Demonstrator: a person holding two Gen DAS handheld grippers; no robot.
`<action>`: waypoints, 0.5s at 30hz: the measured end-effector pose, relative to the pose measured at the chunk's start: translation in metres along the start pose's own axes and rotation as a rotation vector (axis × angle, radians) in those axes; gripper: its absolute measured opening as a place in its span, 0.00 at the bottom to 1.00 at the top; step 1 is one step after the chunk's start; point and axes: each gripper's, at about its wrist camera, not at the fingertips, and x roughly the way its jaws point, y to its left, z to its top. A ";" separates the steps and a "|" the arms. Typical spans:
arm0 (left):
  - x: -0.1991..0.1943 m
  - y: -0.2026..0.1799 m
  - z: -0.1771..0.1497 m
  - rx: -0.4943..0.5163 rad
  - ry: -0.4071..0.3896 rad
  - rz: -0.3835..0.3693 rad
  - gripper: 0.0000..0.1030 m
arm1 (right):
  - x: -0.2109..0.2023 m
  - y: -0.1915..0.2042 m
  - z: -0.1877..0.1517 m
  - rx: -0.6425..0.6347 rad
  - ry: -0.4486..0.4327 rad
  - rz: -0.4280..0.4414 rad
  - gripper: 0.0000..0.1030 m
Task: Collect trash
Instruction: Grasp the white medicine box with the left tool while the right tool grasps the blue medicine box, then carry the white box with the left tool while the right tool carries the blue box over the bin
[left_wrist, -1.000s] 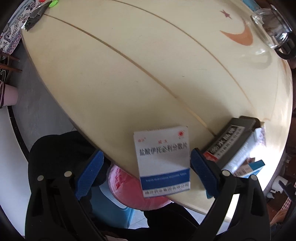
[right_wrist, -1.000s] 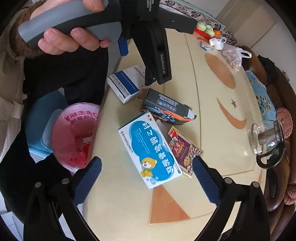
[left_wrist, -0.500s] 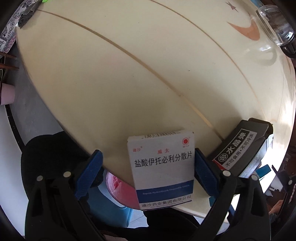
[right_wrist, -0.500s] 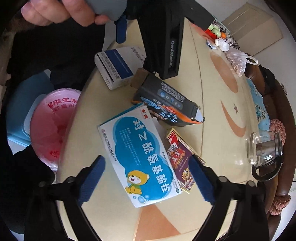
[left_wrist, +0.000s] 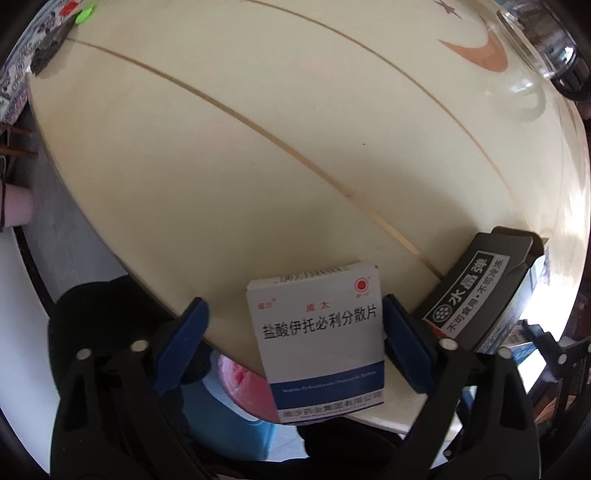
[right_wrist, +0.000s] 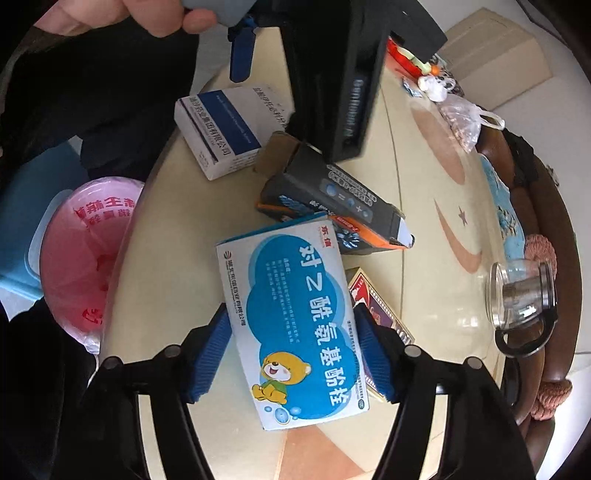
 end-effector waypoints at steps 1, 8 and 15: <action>-0.003 -0.001 0.000 0.011 -0.015 0.004 0.71 | 0.000 0.001 0.000 0.005 -0.001 -0.002 0.63; -0.008 0.001 0.004 0.032 -0.019 -0.029 0.63 | -0.008 0.000 0.000 0.073 -0.021 -0.039 0.63; -0.013 0.001 0.002 0.080 -0.015 -0.075 0.63 | -0.021 -0.013 -0.002 0.164 -0.015 -0.070 0.62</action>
